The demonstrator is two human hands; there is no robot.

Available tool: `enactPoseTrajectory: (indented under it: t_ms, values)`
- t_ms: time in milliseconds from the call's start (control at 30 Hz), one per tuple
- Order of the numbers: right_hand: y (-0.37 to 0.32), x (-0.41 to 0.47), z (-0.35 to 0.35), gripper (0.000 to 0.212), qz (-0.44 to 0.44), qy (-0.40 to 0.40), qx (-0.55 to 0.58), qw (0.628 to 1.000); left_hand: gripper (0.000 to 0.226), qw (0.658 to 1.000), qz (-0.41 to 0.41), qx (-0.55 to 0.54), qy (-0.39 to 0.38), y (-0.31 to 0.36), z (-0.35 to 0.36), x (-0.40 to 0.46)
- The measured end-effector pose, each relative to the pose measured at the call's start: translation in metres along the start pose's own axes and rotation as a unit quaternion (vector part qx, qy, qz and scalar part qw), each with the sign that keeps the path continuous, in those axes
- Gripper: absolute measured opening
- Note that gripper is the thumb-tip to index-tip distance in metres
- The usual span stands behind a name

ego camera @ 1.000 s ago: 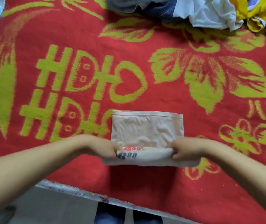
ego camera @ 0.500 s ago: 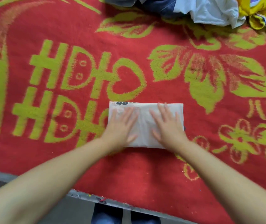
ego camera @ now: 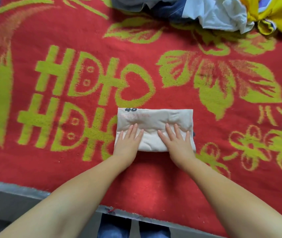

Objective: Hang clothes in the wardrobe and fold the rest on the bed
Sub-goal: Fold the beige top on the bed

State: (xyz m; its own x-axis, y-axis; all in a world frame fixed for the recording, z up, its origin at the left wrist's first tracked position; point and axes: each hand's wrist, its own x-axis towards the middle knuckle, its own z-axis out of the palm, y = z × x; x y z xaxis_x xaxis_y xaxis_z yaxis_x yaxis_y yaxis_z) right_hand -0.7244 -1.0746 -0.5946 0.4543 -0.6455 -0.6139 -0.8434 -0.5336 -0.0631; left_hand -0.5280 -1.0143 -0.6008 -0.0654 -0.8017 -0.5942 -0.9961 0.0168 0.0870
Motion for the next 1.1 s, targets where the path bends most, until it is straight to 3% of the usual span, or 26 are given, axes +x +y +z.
enactPoseTrajectory:
  t_ms: [167,400,533,667,833,1033,1100]
  values:
    - [0.005,-0.011,-0.085,0.073,-0.002,-0.055,0.046,0.997,0.057,0.998,0.03,-0.044,-0.023,-0.019,-0.085,-0.015]
    - [-0.009,-0.056,-0.247,0.073,-0.012,0.014,0.017,1.0,0.062,0.998,0.039,-0.02,0.036,-0.046,-0.236,-0.059]
    - [-0.019,-0.094,-0.318,0.063,0.003,0.101,-0.006,0.995,0.059,0.992,0.05,0.003,0.115,-0.056,-0.31,-0.088]
    - [-0.019,-0.128,-0.373,0.064,0.012,0.13,-0.018,0.991,0.051,0.985,0.066,0.024,0.157,-0.054,-0.372,-0.116]
    - [-0.011,-0.156,-0.41,0.058,-0.007,0.154,-0.065,0.986,0.036,0.982,0.057,0.044,0.174,-0.039,-0.406,-0.148]
    - [-0.018,-0.178,-0.428,0.03,-0.074,0.171,-0.064,0.98,0.045,0.982,-0.01,0.029,0.185,-0.029,-0.406,-0.188]
    - [-0.025,-0.182,-0.428,0.035,-0.108,0.17,-0.08,0.976,0.045,0.98,-0.043,0.012,0.194,-0.027,-0.395,-0.208]
